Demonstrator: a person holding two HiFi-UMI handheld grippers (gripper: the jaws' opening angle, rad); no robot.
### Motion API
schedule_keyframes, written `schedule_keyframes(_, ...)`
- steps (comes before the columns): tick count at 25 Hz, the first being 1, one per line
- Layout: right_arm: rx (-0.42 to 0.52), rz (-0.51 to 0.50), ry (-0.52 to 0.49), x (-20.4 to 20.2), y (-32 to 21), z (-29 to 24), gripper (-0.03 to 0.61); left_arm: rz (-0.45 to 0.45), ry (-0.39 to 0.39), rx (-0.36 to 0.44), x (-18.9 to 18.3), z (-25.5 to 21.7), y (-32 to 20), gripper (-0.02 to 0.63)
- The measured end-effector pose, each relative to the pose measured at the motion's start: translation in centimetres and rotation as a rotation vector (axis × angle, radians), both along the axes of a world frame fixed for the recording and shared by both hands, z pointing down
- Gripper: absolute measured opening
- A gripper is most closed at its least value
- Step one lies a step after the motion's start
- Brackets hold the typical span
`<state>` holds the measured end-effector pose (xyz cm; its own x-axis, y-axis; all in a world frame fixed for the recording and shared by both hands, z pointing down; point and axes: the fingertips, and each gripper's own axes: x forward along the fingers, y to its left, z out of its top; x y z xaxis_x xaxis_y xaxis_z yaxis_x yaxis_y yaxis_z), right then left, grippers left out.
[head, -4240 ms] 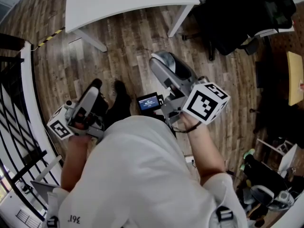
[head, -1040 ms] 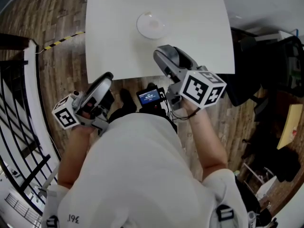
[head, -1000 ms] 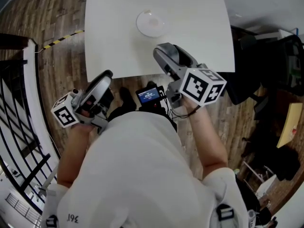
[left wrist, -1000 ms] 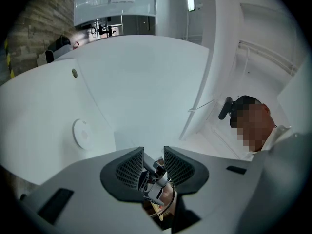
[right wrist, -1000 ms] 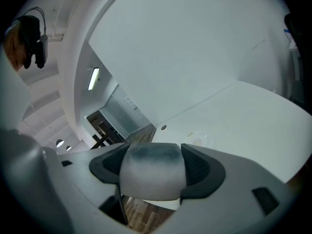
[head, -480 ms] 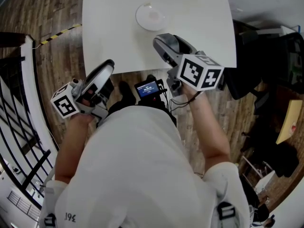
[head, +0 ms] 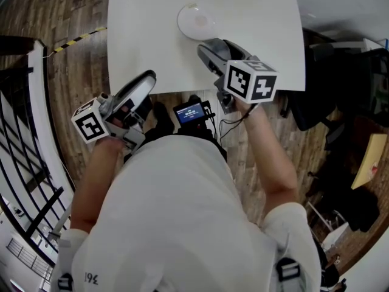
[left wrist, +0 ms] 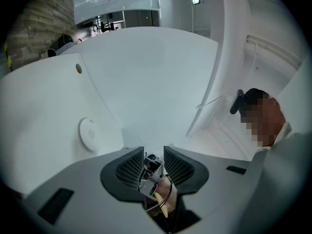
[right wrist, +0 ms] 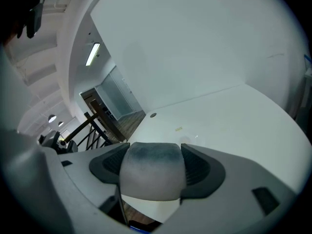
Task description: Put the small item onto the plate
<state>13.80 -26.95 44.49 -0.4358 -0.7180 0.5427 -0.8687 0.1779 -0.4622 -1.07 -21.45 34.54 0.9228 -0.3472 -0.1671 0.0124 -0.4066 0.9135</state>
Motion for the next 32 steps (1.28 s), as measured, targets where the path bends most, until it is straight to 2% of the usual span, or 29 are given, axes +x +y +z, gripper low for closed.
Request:
schedule_keyframes(5,-0.013,-0.061,0.102,0.0,-1.0,2.0,0.321,0.011,-0.021,-0.007,0.7,1.0,-0.4,0.112)
schedule_keyframes(11,0.011,-0.166,0.296,-0.2,-2.9,3.8,0.319,0.022,-0.039,-0.022,1.4,2.0,-0.7,0.112)
schedule_keyframes(21,0.003,-0.262,0.523,-0.4,-7.0,6.9,0.321,0.027,-0.053,-0.036,1.2,2.7,-1.4,0.112)
schedule_keyframes(27,-0.004,-0.316,0.609,0.2,-9.6,8.8,0.321,0.019,-0.065,-0.038,1.9,3.0,-2.5,0.112)
schedule_keyframes(32,-0.025,-0.318,0.645,-0.2,-11.6,9.9,0.321,0.019,-0.066,-0.044,1.8,3.0,-2.3,0.112)
